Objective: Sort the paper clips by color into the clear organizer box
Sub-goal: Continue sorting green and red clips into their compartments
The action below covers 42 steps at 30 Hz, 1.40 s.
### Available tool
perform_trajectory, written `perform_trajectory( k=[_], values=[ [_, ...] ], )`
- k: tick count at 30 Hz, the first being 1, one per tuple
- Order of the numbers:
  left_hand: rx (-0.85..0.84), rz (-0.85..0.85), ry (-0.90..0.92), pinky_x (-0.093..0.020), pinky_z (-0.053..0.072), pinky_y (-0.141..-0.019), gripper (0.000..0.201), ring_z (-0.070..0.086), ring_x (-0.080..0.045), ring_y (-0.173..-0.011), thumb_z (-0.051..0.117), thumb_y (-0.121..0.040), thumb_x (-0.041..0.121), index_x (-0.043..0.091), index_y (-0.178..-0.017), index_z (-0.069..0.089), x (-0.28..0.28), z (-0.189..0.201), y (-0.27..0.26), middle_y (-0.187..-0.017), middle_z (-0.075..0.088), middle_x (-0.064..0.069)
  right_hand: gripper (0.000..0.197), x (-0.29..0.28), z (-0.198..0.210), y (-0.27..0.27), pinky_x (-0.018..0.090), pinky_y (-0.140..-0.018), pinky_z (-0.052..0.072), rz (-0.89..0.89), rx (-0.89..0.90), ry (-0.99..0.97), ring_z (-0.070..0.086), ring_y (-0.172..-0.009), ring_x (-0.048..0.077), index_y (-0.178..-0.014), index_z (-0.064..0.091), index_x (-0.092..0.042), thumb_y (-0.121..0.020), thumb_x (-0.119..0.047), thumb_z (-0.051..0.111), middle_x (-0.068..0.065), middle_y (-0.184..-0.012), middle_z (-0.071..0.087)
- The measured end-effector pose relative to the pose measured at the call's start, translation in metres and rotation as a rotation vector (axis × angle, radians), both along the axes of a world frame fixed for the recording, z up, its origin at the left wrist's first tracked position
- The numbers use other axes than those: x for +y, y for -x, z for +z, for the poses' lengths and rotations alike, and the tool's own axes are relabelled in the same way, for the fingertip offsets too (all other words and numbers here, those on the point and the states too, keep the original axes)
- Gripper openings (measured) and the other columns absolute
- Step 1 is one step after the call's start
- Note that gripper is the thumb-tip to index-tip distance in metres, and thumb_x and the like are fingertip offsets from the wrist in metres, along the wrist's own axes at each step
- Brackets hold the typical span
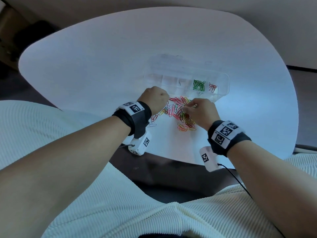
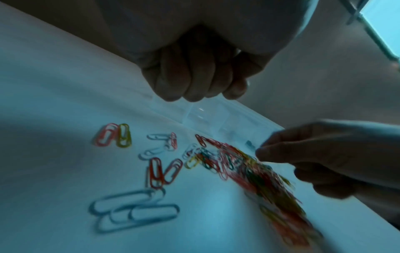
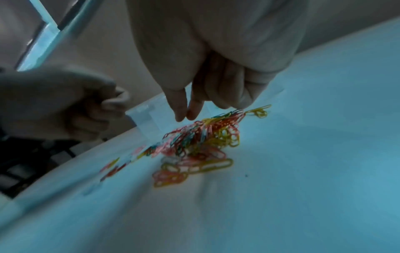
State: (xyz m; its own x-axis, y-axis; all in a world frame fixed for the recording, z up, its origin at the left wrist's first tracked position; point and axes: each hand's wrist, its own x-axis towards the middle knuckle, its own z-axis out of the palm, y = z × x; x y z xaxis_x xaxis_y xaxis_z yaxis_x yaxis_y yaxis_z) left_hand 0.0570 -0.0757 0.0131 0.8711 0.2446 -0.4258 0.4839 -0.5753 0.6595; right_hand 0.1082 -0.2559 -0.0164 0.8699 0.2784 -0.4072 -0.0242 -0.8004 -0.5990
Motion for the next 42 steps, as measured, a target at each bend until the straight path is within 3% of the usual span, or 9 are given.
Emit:
perform_trajectory(
  k=[4, 10, 14, 19, 22, 25, 30, 35, 42],
  values=[
    [0.004, -0.167, -0.148, -0.030, 0.050, -0.072, 0.014, 0.058, -0.024, -0.077, 0.052, -0.083, 0.031, 0.024, -0.079, 0.063, -0.021, -0.008, 0.008, -0.086, 0.066, 0.000, 0.012, 0.001, -0.005, 0.009, 0.029, -0.071, 0.053, 0.096, -0.070, 0.139, 0.064, -0.079, 0.022, -0.093, 0.074, -0.032, -0.082, -0.034, 0.071, 0.000, -0.085, 0.067],
    [0.026, -0.320, -0.289, -0.029, 0.041, -0.071, 0.018, 0.055, -0.022, -0.082, 0.057, -0.088, 0.047, 0.034, -0.099, 0.063, -0.044, -0.022, 0.011, -0.085, 0.058, 0.004, 0.021, 0.002, -0.005, 0.011, 0.027, -0.062, 0.050, 0.080, -0.075, 0.132, 0.061, -0.068, 0.021, -0.084, 0.073, -0.027, -0.082, -0.047, 0.069, 0.003, -0.079, 0.066],
    [0.043, -0.315, -0.324, -0.030, 0.038, -0.067, 0.017, 0.060, -0.027, -0.086, 0.055, -0.090, 0.047, 0.030, -0.092, 0.057, -0.049, -0.034, 0.010, -0.088, 0.060, 0.001, 0.006, 0.001, -0.010, 0.009, 0.030, -0.065, 0.054, 0.023, -0.048, 0.104, 0.064, -0.072, 0.021, -0.077, 0.073, -0.025, -0.078, -0.029, 0.068, 0.004, -0.080, 0.070],
    [0.053, -0.262, -0.308, -0.029, 0.037, -0.065, 0.013, 0.058, -0.023, -0.082, 0.061, -0.086, 0.041, 0.028, -0.085, 0.057, -0.047, -0.038, 0.010, -0.080, 0.059, 0.007, 0.009, -0.002, -0.008, 0.005, 0.018, -0.054, 0.038, -0.010, -0.031, 0.006, 0.057, -0.071, 0.013, -0.074, 0.073, -0.017, -0.081, -0.020, 0.068, -0.003, -0.070, 0.064],
    [0.051, -0.246, -0.289, -0.026, 0.036, -0.062, 0.009, 0.058, -0.021, -0.076, 0.065, -0.083, 0.034, 0.031, -0.085, 0.056, -0.041, -0.035, 0.008, -0.074, 0.055, 0.011, 0.009, -0.005, -0.004, -0.002, 0.015, -0.046, 0.038, -0.157, 0.051, -0.151, 0.053, -0.052, 0.001, -0.075, 0.073, -0.014, -0.081, -0.021, 0.074, -0.007, -0.063, 0.062],
    [0.039, -0.230, -0.276, -0.027, 0.038, -0.062, 0.013, 0.058, -0.021, -0.077, 0.065, -0.084, 0.027, 0.036, -0.091, 0.058, -0.036, -0.032, 0.003, -0.085, 0.060, 0.009, 0.008, -0.009, 0.003, -0.007, 0.015, -0.034, 0.028, -0.302, 0.160, -0.284, 0.036, -0.031, 0.001, -0.078, 0.073, -0.009, -0.082, -0.016, 0.074, -0.011, -0.047, 0.054],
    [0.039, -0.241, -0.332, -0.028, 0.041, -0.069, 0.015, 0.056, -0.021, -0.080, 0.064, -0.085, 0.042, 0.031, -0.096, 0.064, -0.043, -0.027, 0.003, -0.087, 0.058, 0.007, 0.005, -0.015, 0.005, -0.011, 0.021, -0.040, 0.026, -0.426, 0.311, -0.382, 0.028, -0.041, 0.012, -0.081, 0.076, -0.012, -0.078, -0.015, 0.077, -0.004, -0.050, 0.042],
    [0.040, -0.353, -0.439, -0.030, 0.042, -0.073, 0.016, 0.064, -0.027, -0.089, 0.059, -0.090, 0.036, 0.026, -0.099, 0.068, -0.044, -0.028, 0.005, -0.099, 0.069, -0.001, 0.004, -0.014, 0.007, -0.012, 0.021, -0.041, 0.025, -0.438, 0.330, -0.405, 0.026, -0.044, 0.014, -0.077, 0.074, -0.014, -0.076, -0.016, 0.077, -0.002, -0.054, 0.038],
    [0.039, -0.392, -0.529, -0.029, 0.038, -0.062, 0.018, 0.058, -0.028, -0.074, 0.052, -0.088, 0.027, 0.022, -0.091, 0.069, -0.033, -0.021, 0.007, -0.088, 0.068, -0.002, 0.004, -0.014, 0.007, -0.013, 0.020, -0.039, 0.027, -0.420, 0.314, -0.389, 0.029, -0.042, 0.012, -0.077, 0.072, -0.015, -0.079, -0.018, 0.075, -0.002, -0.053, 0.034]
  ],
)
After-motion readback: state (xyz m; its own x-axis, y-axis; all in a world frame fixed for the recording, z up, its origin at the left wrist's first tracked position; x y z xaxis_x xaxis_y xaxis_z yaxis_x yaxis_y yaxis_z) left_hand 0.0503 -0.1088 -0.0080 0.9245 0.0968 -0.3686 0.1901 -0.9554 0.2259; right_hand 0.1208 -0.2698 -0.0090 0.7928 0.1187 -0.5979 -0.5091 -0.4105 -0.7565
